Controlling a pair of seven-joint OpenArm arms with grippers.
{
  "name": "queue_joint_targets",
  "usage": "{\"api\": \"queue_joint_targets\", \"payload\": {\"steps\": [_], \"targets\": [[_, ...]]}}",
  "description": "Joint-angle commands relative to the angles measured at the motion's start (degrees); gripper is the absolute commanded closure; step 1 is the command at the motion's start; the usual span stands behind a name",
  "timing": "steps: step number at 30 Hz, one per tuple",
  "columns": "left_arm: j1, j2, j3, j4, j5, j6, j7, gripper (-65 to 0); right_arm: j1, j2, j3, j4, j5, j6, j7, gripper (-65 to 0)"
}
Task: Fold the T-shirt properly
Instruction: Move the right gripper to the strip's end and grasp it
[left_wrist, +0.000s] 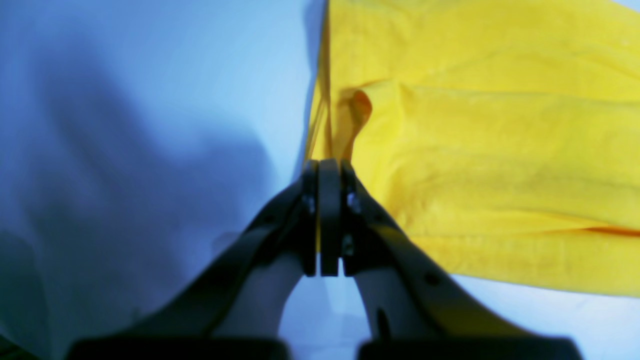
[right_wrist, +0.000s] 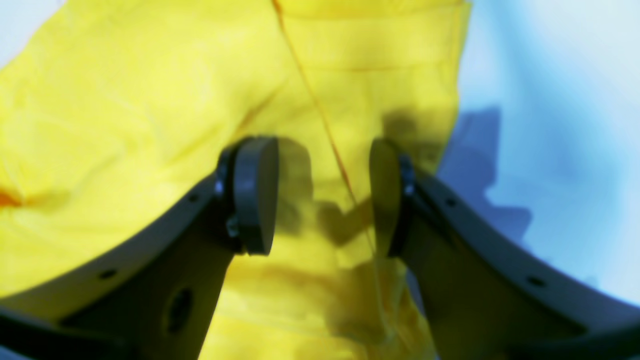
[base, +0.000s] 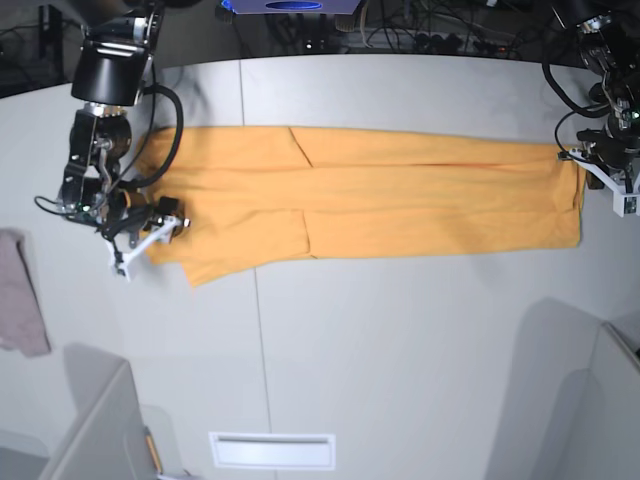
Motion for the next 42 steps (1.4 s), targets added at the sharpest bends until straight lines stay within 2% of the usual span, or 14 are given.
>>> {"api": "queue_joint_targets", "payload": {"steps": [1,5,11,21,26,30,37,42], "targets": [[-0.3,-1.3,-0.4,0.9,-0.1,0.2,-1.0,0.0,0.4,0.6,0.1,1.8,0.7,0.1,0.5,-26.4],[-0.3,-1.3,-0.4,0.9,-0.1,0.2,-1.0,0.0,0.2,0.3,0.1,4.2,0.7,0.2,0.0,-14.4],[-0.3,-1.3,-0.4,0.9,-0.1,0.2,-1.0,0.0,0.1,0.3,0.1,4.3,0.8,0.2,0.0,0.0],[-0.8,-1.4,-0.4,-1.9,0.0,0.2,-1.0,0.0,-1.2,0.2,0.5,4.6,0.9,0.2,-1.4,0.0],[-0.8,-1.4,-0.4,-3.0,0.0,0.2,-1.0,0.0,-4.0,0.1,0.6,12.6,0.9,0.2,-2.3,0.0],[-0.8,-1.4,-0.4,-2.9,0.0,0.2,-1.0,0.0,-4.9,0.0,0.6,16.2,0.9,0.2,-5.5,0.0],[-0.8,-1.4,-0.4,-2.8,0.0,0.2,-1.0,0.0,-7.7,-3.0,4.3,24.3,0.9,0.2,-9.5,0.0],[-0.8,-1.4,-0.4,-2.7,0.0,0.2,-1.0,0.0,-10.5,-4.0,4.9,28.2,0.9,0.2,-11.2,0.0]]}}
